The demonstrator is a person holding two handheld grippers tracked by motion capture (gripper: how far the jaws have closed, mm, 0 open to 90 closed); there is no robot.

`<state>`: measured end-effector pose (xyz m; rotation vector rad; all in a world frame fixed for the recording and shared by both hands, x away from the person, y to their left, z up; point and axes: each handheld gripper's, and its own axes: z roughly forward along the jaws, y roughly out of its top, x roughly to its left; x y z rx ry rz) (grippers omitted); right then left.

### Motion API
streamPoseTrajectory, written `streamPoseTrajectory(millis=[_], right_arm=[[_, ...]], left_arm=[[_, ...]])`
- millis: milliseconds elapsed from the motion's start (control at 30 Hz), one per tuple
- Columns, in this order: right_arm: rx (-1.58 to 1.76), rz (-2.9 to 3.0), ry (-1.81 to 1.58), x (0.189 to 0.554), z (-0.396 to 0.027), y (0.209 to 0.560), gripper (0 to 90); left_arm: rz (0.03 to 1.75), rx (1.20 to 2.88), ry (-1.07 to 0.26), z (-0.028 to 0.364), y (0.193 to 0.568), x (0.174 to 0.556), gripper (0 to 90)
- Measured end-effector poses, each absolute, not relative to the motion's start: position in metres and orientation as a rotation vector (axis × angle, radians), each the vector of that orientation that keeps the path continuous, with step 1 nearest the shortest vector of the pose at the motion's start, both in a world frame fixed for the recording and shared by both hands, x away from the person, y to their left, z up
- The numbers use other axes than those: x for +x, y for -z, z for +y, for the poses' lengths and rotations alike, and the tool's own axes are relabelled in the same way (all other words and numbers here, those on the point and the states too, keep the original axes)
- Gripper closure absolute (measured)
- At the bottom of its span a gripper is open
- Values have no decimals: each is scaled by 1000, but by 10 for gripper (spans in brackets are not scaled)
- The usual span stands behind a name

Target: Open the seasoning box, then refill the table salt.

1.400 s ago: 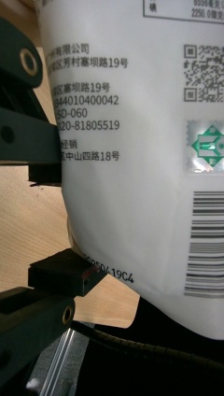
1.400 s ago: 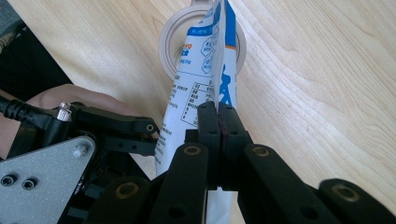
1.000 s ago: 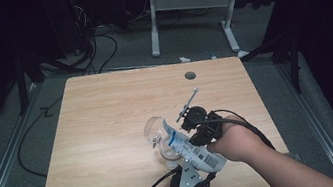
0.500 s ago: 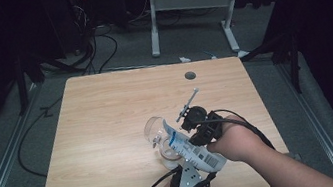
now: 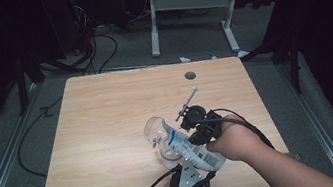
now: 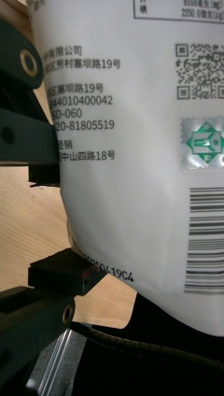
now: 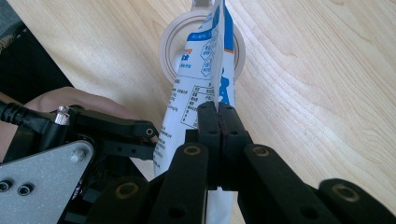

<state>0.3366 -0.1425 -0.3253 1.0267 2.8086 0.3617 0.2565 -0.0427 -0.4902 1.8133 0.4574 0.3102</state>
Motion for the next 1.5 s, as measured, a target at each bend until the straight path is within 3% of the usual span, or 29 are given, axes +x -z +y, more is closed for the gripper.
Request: streamPoseTrajectory(millis=[1500], right_arm=[[1006, 2801, -359, 340, -139, 323, 900]], left_arm=[[469, 1792, -305, -44, 486, 260, 609]])
